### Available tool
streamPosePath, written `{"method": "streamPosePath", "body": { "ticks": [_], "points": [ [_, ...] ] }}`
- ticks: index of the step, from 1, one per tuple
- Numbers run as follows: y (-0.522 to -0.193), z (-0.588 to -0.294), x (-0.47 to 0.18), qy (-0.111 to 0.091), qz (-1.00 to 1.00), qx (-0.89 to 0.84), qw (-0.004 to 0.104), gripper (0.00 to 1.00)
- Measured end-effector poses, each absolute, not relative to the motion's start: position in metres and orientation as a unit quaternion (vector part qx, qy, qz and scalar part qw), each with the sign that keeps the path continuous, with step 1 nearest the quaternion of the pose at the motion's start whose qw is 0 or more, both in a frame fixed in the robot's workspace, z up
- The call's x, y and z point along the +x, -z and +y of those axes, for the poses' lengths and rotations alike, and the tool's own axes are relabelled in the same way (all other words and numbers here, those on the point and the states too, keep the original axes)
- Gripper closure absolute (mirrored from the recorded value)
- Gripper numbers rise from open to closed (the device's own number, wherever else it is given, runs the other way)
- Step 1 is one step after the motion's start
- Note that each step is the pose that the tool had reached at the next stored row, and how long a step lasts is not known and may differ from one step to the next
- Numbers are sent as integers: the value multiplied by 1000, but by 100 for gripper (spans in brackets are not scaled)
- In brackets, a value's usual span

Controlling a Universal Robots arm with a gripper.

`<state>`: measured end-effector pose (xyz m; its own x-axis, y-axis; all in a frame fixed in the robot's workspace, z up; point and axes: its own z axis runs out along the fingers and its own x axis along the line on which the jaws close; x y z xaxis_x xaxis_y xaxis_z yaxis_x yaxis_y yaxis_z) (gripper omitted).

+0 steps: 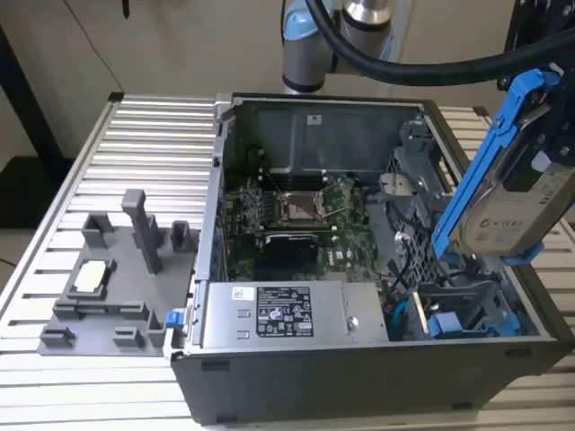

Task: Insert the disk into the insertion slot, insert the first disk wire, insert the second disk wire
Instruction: 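Insert the disk into the insertion slot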

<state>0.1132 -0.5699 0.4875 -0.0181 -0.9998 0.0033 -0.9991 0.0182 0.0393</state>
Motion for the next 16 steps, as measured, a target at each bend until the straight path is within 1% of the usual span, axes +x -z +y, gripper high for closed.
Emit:
{"method": "streamPosePath", "body": {
  "ticks": [16],
  "points": [
    [-481,-570,113,12,-713,701,14,67]
  ]
}}
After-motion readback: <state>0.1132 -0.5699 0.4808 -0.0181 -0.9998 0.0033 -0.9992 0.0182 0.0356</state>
